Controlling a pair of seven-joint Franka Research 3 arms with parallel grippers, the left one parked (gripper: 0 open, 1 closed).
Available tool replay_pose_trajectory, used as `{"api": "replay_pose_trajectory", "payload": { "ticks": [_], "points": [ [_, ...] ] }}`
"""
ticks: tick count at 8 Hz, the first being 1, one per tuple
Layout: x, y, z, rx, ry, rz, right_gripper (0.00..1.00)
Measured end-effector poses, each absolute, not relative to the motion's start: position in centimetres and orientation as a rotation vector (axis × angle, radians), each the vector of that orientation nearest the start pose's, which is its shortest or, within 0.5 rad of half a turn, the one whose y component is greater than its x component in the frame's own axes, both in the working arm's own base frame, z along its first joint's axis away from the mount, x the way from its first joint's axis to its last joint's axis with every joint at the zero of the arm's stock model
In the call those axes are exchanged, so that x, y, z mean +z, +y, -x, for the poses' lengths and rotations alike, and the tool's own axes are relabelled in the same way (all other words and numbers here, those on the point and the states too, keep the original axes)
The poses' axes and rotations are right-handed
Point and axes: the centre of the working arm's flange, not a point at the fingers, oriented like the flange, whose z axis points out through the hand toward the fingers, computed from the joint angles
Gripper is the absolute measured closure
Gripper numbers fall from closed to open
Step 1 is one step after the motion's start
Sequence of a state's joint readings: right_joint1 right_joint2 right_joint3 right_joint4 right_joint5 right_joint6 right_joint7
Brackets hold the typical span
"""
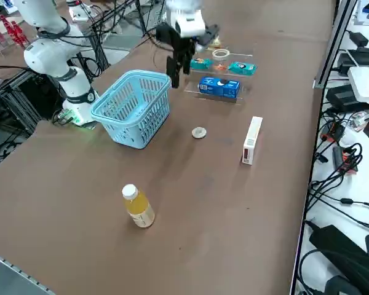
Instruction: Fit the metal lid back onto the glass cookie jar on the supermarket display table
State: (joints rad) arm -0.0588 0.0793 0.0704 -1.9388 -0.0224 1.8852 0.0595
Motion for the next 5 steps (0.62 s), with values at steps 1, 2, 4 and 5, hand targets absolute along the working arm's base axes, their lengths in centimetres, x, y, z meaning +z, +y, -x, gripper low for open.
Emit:
{"api": "replay_pose_trajectory", "payload": {
  "ticks": [1, 2, 4, 5],
  "points": [
    [40.2, 0.4, -56.2, 0.187, 0.06, 3.153, 0.0],
    [37.4, 0.5, -56.1, 0.168, 0.058, 3.151, 0.0],
    [32.6, 0.5, -55.7, 0.103, 0.055, 3.147, 0.0],
    [30.8, 0.5, -55.4, 0.08, 0.054, 3.146, 0.0]
  ]
}}
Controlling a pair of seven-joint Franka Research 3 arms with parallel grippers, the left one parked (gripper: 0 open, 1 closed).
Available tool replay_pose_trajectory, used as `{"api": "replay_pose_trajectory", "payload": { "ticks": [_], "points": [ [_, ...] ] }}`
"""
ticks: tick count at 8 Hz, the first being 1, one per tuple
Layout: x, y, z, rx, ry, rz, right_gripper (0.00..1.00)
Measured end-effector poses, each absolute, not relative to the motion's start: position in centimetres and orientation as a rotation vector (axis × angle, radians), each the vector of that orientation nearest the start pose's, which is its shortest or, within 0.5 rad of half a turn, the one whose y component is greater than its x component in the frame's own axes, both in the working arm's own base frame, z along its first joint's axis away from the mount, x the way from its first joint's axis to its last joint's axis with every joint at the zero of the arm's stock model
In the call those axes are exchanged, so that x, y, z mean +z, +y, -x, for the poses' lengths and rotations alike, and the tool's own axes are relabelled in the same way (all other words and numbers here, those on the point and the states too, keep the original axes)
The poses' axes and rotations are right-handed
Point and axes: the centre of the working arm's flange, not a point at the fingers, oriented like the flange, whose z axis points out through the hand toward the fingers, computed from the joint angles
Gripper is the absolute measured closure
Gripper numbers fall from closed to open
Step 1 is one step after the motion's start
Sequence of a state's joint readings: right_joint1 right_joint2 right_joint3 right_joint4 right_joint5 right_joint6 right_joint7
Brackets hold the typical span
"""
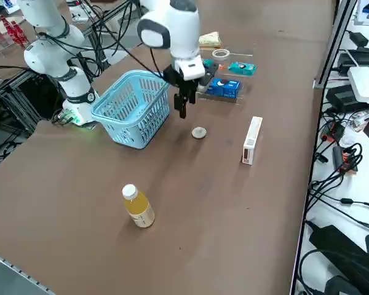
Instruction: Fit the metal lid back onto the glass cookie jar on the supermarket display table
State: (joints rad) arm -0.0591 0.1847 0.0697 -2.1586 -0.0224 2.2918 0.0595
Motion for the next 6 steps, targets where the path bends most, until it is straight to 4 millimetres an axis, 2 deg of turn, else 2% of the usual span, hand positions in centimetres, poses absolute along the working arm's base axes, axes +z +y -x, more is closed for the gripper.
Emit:
{"api": "replay_pose_trajectory", "payload": {
  "ticks": [3, 6],
  "points": [
    [26.3, 0.6, -54.3, 0.024, 0.051, 3.14, 0.0],
    [23.3, 1.0, -54.1, 0.01, 0.035, 3.136, 0.0]
  ]
}}
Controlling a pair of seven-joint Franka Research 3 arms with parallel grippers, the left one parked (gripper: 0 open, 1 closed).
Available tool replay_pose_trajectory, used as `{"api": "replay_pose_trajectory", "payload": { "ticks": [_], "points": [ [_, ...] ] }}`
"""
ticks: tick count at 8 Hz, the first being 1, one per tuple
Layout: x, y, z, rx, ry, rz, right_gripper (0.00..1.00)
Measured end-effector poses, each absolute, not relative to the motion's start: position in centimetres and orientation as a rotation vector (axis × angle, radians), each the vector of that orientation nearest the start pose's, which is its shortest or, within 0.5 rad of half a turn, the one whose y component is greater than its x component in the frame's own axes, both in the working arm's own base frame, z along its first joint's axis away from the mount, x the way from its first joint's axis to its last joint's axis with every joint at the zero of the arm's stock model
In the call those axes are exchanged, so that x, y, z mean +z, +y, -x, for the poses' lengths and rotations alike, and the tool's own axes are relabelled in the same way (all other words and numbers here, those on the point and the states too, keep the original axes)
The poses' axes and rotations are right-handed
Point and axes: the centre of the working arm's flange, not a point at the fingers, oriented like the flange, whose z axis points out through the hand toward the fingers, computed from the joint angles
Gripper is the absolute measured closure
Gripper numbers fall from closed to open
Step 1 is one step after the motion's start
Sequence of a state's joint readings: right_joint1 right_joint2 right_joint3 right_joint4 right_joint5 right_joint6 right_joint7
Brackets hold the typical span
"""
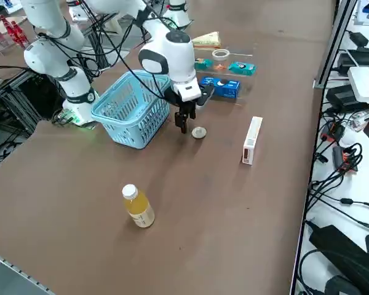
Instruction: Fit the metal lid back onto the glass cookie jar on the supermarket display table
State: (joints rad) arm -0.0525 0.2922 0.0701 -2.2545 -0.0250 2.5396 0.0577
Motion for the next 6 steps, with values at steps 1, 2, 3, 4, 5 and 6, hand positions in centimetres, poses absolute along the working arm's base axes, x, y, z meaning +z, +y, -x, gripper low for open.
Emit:
{"api": "replay_pose_trajectory", "payload": {
  "ticks": [1, 2, 3, 4, 5, 6],
  "points": [
    [22.5, 1.4, -54.1, 0.001, 0.02, 3.135, 0.0],
    [21.8, 1.8, -54.2, -0.011, 0.008, 3.134, 0.0],
    [21.3, 2.1, -54.2, -0.015, 0.002, 3.133, 0.0],
    [21.0, 2.1, -54.3, -0.016, -0.014, 3.137, 0.0],
    [21.0, 2.2, -54.4, -0.022, -0.031, 3.143, 0.01],
    [21.1, 2.2, -54.5, -0.028, -0.043, 3.148, 0.01]
  ]
}}
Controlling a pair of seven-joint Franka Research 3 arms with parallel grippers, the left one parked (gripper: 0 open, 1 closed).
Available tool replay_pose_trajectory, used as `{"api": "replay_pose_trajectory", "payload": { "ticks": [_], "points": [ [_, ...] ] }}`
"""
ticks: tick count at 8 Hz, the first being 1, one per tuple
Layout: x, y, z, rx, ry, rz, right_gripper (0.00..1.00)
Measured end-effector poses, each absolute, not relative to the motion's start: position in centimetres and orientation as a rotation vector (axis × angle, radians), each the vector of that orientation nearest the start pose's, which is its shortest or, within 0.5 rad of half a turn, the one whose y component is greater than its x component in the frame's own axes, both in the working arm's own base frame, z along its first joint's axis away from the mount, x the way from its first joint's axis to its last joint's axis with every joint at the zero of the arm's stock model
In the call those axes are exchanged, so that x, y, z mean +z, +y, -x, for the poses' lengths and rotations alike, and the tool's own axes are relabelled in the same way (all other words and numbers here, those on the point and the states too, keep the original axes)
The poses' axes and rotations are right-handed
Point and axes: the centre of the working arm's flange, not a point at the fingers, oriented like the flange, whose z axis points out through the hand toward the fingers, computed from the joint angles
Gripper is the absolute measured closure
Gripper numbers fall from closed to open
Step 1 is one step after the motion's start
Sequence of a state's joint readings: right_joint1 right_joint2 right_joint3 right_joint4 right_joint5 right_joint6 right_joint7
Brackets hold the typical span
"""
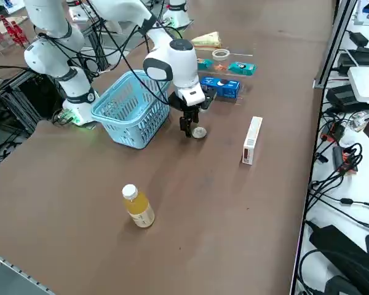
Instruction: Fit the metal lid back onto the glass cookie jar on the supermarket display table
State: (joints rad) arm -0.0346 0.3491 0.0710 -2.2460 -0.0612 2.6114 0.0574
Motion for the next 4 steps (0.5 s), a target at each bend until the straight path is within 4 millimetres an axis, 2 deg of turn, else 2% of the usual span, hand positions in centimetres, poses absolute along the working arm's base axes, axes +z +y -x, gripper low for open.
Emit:
{"api": "replay_pose_trajectory", "payload": {
  "ticks": [4],
  "points": [
    [20.81, 2.2, -55.31, -0.035, -0.045, 3.147, 0.03]
  ]
}}
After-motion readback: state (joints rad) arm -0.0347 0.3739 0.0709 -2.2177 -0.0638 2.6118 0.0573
